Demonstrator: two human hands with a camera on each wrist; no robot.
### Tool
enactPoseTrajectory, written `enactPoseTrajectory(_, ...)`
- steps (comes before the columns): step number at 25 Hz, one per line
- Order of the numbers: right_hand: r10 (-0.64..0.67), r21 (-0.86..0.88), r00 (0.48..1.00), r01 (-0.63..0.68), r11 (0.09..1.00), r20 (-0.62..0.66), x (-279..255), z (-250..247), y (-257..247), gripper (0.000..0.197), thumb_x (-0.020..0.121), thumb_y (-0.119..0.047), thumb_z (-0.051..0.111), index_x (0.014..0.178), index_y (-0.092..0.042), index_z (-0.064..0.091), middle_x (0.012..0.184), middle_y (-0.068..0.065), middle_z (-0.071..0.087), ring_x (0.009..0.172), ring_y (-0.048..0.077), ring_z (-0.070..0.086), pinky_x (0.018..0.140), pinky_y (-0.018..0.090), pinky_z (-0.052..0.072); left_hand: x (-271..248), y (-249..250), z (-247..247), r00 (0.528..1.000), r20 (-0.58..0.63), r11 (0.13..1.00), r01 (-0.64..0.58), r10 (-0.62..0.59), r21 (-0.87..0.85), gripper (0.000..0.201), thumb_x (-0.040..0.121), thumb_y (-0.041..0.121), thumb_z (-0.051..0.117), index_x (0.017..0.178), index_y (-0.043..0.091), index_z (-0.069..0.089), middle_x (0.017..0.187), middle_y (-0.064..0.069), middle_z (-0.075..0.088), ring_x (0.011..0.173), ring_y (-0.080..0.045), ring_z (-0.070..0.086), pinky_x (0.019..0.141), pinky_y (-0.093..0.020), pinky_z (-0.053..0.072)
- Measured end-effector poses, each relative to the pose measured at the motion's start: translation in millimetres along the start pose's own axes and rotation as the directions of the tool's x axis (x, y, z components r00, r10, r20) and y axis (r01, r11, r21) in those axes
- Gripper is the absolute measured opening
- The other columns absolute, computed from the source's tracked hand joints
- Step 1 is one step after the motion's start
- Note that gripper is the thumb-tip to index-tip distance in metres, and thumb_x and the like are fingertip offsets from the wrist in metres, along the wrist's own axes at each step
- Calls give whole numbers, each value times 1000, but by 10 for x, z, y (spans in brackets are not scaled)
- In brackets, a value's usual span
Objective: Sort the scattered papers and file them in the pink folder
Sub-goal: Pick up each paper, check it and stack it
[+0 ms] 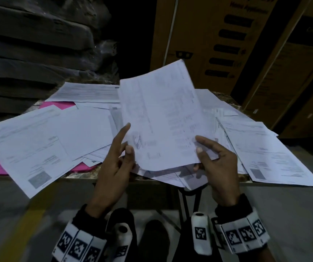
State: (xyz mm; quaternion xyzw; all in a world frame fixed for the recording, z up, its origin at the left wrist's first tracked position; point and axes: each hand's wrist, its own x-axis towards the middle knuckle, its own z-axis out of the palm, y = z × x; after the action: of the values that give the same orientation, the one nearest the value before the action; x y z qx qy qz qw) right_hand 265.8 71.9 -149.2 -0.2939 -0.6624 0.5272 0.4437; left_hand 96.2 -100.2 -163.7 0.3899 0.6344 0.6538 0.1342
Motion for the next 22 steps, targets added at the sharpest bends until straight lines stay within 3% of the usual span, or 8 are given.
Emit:
enactPoseTrajectory(3,24,-19,991,-21,1000,131,-81,103,-24,25,93,-6,66,112,-19,73,98,1,77,47,26,60,49,34,53,-41,34,-51,991,-55,958,100,-119,-270,37,99,49,47,135,45,55,124,21,63,111,-3,63,89,-34,55)
enactPoseTrajectory(6,63,-26,968,-59,998,243,-149,191,-40,25,93,-4,65,110,-19,74,99,3,76,48,26,60,51,32,53,-72,72,-154,968,-70,898,193,-239,-395,26,96,28,57,116,21,72,115,5,73,99,-15,70,66,-27,58)
enactPoseTrajectory(9,72,-47,951,-61,997,302,-144,266,-58,23,94,-6,65,110,-19,74,105,-1,75,48,26,60,51,30,53,-61,9,-304,955,-105,908,227,-279,-352,20,90,7,66,104,15,78,112,2,75,99,-19,68,80,-31,53)
enactPoseTrajectory(12,49,-109,935,-11,994,352,-36,299,-110,21,94,-16,66,112,-22,74,111,-5,74,52,32,64,52,40,56,-5,-53,-471,949,-135,921,231,-284,-313,34,87,-10,65,107,15,77,121,5,72,115,-14,65,93,-33,54)
enactPoseTrajectory(15,97,-174,936,-39,984,340,170,259,-162,18,94,-20,67,110,-22,74,97,3,76,54,27,62,54,47,54,44,-148,-575,939,-148,925,262,-310,-274,37,88,-11,63,111,16,75,117,4,73,113,-15,67,95,-34,53)
enactPoseTrajectory(18,157,-268,949,-81,960,275,446,188,-176,17,93,-22,69,109,-22,75,93,14,75,65,36,65,58,43,52,10,-190,-570,924,-132,913,319,-360,-253,25,91,-3,66,105,17,73,109,5,74,103,-12,70,80,-19,56)
enactPoseTrajectory(20,147,-423,955,-26,906,257,636,148,-128,20,93,-27,69,112,-22,73,110,6,73,78,31,71,60,34,54,-24,-172,-534,938,-99,928,306,-332,-214,25,91,-5,63,103,16,70,95,22,73,88,9,68,69,-6,52)
enactPoseTrajectory(22,168,-570,953,5,822,251,781,142,-34,28,91,-33,70,118,-23,71,124,1,65,101,22,68,75,28,49,-38,-135,-509,946,-62,935,302,-318,-188,30,92,-11,59,109,11,67,73,39,65,75,23,61,62,1,45)
